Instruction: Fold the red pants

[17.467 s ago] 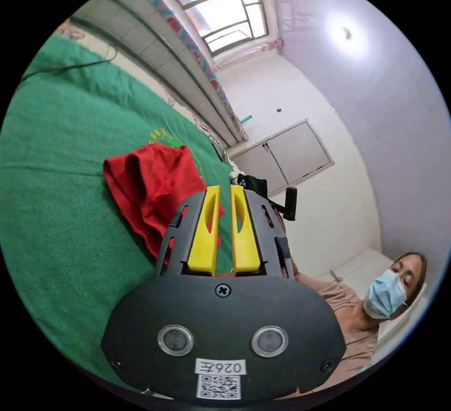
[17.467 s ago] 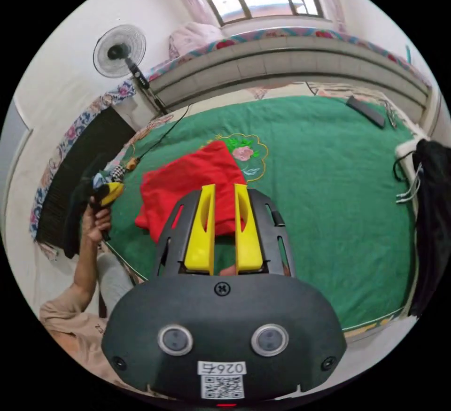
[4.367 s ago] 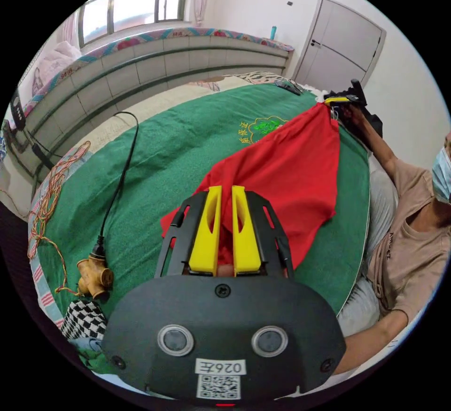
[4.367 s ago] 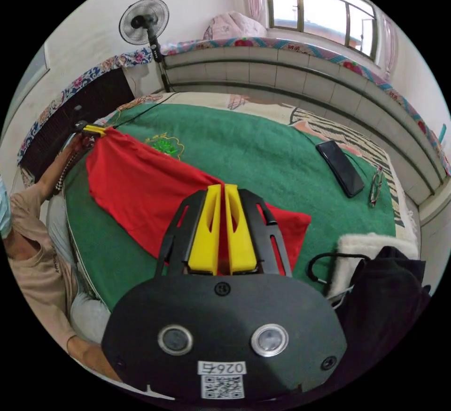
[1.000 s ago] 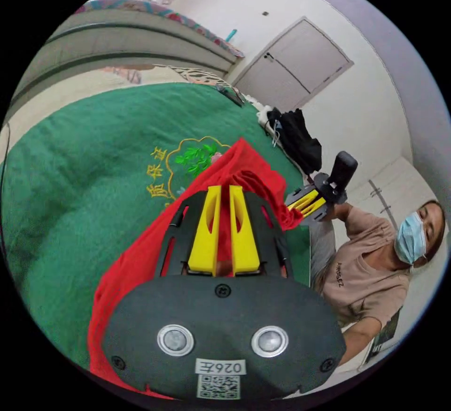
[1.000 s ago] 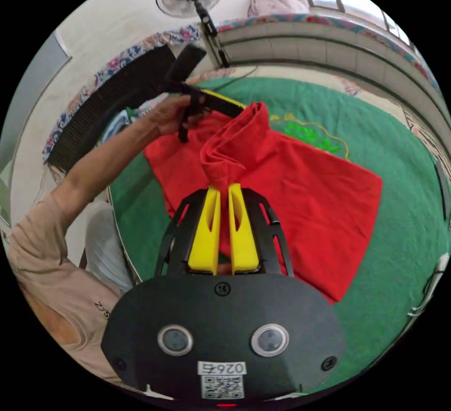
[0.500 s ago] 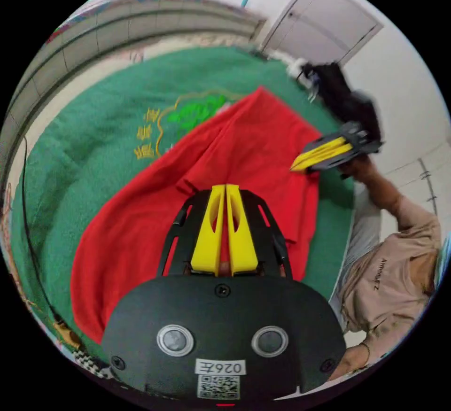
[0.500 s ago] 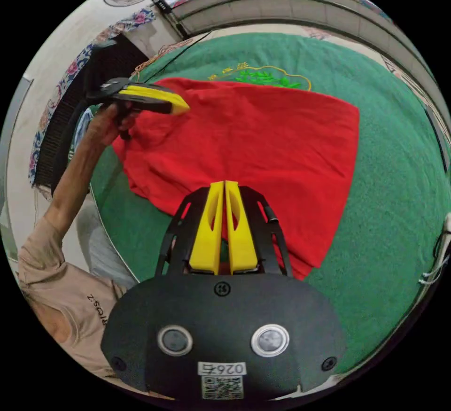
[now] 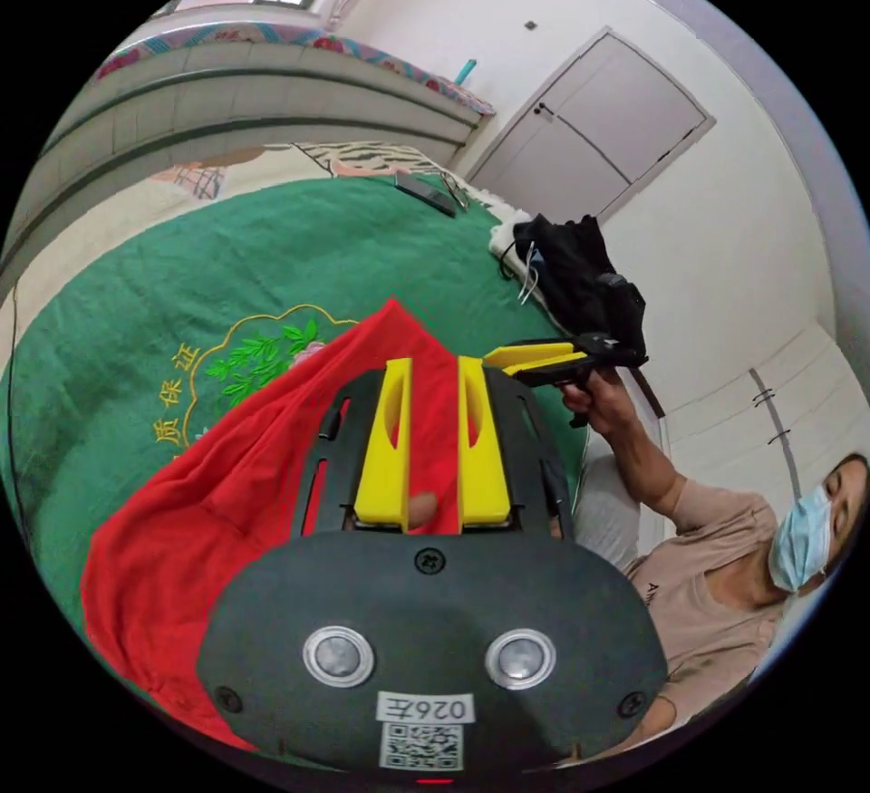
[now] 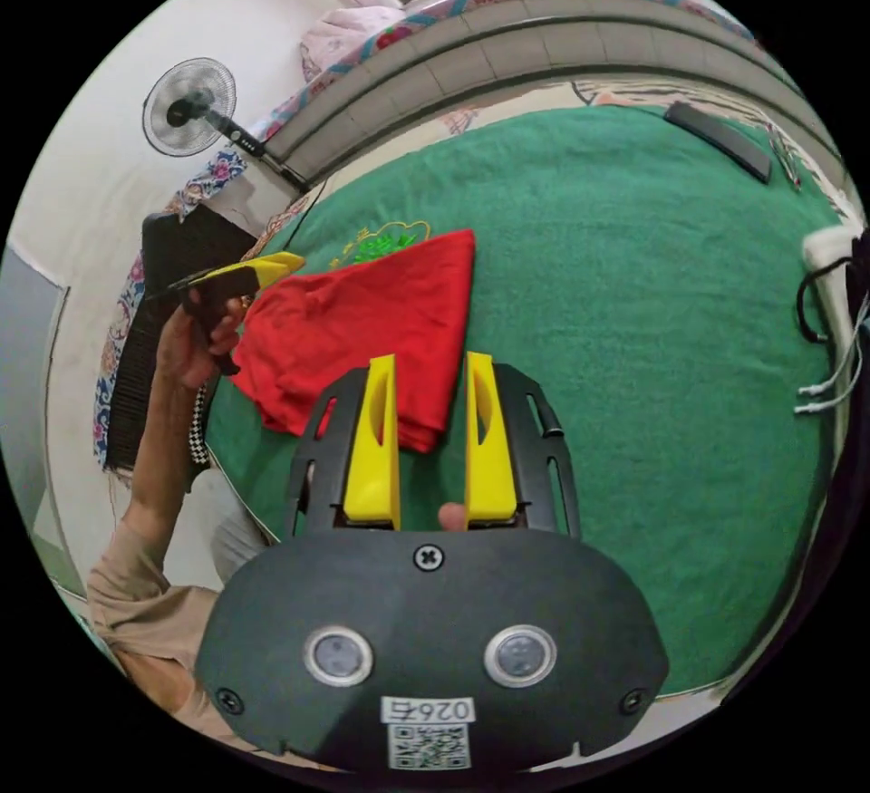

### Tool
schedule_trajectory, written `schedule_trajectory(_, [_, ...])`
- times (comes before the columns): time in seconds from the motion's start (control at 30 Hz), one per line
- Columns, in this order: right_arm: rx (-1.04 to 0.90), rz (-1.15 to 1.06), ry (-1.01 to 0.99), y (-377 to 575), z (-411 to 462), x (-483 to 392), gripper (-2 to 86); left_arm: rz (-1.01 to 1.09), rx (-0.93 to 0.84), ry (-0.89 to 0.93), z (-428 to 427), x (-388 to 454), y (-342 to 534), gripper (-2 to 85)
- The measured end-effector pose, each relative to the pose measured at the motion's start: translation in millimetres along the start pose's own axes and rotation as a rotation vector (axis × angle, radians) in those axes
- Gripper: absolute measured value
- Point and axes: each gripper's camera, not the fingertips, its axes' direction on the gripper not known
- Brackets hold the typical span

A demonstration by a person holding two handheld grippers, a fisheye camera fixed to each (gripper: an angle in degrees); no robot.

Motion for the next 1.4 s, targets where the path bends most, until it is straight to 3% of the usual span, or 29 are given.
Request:
schedule_trajectory(0.17, [0.023,0.06,-0.212,2,17,22,8.3,-0.038,-0.189,-0.107,72,29,-51,13.2])
schedule_trajectory(0.33, [0.03,-0.031,-0.289,-1,23,7,2.5,-0.108,-0.387,-0.035,120,43,-85,22.9])
schedule_trajectory(0.4, [0.038,-0.094,-0.212,-3,20,-10,0.9,-0.135,-0.439,-0.088,128,50,-97,22.7])
schedule_trajectory(0.57, [0.047,-0.162,-0.135,3,6,-27,-0.4,-0.074,-0.674,-0.382,156,73,-118,7.3])
schedule_trajectory(0.73, [0.104,-0.088,-0.302,14,-9,-10,5.6,-0.119,-0.639,-0.402,149,75,-125,4.5])
schedule_trajectory(0.8, [0.134,-0.052,-0.253,17,-8,-11,13.5,-0.136,-0.616,-0.393,142,75,-125,4.4])
schedule_trajectory(0.9, [0.106,-0.055,-0.197,12,6,-22,17.5,-0.153,-0.601,-0.387,132,77,-124,4.2])
schedule_trajectory(1.03, [-0.007,-0.07,-0.202,6,18,-26,1.2,-0.12,-0.651,-0.443,122,89,-124,3.9])
schedule_trajectory(1.2, [0.035,-0.056,-0.298,20,-31,-9,-0.8,-0.058,-0.588,-0.329,98,106,-131,1.9])
schedule_trajectory(1.4, [0.211,-0.047,-0.189,66,-110,-5,-0.9,0.085,-0.451,0.03,76,123,-131,0.9])
